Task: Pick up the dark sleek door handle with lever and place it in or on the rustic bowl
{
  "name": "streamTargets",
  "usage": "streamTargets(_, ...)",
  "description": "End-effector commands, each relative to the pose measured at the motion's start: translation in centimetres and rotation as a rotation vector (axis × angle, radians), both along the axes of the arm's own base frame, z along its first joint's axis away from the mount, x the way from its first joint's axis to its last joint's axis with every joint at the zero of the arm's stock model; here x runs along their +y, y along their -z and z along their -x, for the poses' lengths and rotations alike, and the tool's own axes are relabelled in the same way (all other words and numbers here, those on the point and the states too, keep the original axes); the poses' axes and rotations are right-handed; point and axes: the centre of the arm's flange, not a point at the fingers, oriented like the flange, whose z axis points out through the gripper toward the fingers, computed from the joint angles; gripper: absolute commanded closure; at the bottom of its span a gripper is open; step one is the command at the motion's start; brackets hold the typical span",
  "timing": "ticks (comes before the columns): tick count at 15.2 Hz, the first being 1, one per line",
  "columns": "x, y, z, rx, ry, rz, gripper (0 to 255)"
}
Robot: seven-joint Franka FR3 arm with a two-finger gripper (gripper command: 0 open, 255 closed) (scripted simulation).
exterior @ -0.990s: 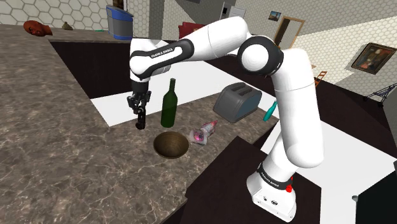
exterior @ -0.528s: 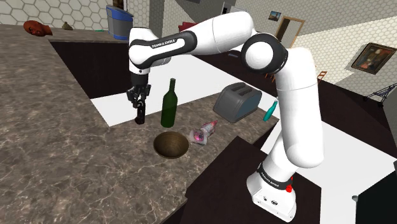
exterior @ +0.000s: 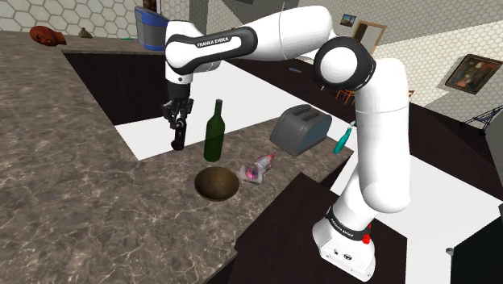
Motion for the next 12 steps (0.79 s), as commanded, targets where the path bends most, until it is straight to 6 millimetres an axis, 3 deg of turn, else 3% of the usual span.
streamTargets(1,-0.4,-0.6,1.8,0.000,0.000,0.000,255)
streamTargets(12,-3.4,-3.9,15.6,0.000,0.000,0.000,255)
